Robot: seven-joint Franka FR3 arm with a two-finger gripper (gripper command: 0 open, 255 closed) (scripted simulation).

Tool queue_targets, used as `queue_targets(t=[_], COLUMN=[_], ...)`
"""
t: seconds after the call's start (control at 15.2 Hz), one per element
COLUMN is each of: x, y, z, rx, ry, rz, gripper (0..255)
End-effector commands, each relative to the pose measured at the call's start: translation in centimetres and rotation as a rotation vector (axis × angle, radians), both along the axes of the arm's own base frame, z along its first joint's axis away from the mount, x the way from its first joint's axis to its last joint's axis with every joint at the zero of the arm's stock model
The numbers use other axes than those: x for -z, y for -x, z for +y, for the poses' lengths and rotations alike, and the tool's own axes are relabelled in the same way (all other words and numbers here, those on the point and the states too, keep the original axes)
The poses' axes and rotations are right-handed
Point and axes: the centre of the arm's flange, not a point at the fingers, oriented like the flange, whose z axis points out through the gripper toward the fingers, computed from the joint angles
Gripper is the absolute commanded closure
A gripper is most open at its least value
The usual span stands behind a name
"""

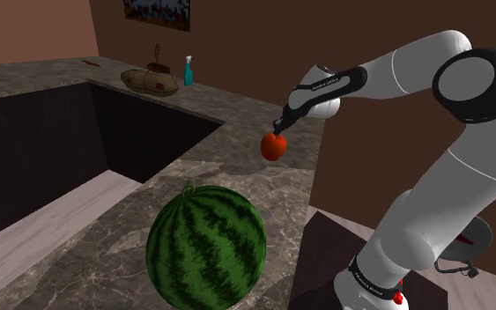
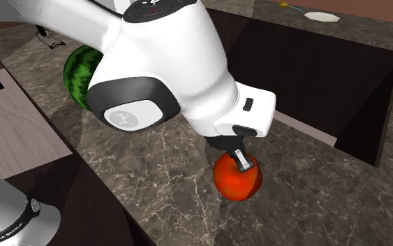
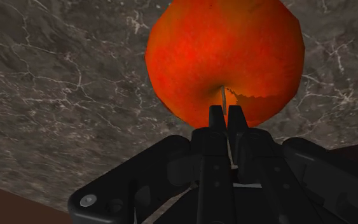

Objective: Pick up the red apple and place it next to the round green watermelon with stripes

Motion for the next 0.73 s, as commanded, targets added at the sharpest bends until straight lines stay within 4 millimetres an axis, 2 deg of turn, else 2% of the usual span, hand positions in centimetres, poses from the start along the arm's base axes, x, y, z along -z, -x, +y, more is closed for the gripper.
queue_targets(t=[0.0,0.66], x=[-1.1,-6.4], y=[-0.1,-0.1], z=[0.0,0.0], rx=[0.000,0.000], ry=[0.000,0.000], rz=[0.000,0.000], gripper=[255,255])
